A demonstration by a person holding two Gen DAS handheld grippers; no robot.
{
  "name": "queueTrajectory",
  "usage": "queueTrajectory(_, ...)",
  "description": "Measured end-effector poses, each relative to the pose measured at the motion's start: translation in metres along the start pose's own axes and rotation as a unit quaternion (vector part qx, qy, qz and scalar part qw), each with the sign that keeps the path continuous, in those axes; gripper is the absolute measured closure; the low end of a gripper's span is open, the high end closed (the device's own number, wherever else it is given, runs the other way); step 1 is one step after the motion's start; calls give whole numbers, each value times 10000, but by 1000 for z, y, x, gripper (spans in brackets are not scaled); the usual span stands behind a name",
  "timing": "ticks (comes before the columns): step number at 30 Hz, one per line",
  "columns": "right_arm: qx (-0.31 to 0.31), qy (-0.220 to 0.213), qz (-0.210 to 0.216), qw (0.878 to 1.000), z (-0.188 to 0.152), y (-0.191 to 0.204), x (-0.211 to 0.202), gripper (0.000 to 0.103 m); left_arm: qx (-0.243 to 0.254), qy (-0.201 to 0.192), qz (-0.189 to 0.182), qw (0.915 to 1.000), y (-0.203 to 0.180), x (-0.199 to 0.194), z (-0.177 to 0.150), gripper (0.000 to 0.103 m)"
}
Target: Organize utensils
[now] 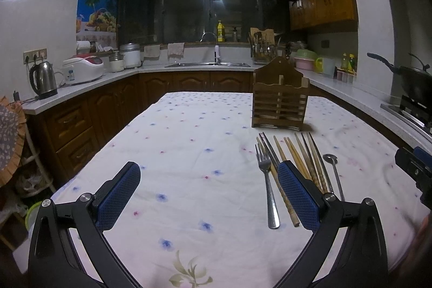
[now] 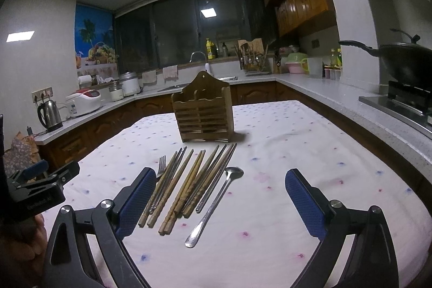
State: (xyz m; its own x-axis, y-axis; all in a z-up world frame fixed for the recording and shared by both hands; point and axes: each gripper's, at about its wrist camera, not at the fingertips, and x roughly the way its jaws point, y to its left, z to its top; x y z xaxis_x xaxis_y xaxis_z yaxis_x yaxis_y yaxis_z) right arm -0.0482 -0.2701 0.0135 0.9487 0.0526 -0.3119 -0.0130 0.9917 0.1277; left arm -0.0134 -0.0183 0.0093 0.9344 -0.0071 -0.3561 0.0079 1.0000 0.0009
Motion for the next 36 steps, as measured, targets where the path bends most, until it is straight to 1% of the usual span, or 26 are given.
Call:
queueTrajectory(21,39,-5,67,10000,1,7,-2,6,-29,-26,-24,10000,-3,1,4,0)
queueTrajectory(27,55,28,73,10000,1,7,-1,6,-42,31,-53,10000,-5,5,4,0)
queueTrajectory(30,84,59,86,9999,2,4,1,6,-63,98,-120,9999,-3,8,3,0)
queueTrajectory(36,107,202,141,9996,5,1,9,6,-133,401,-312,9986,-1,21,2,0)
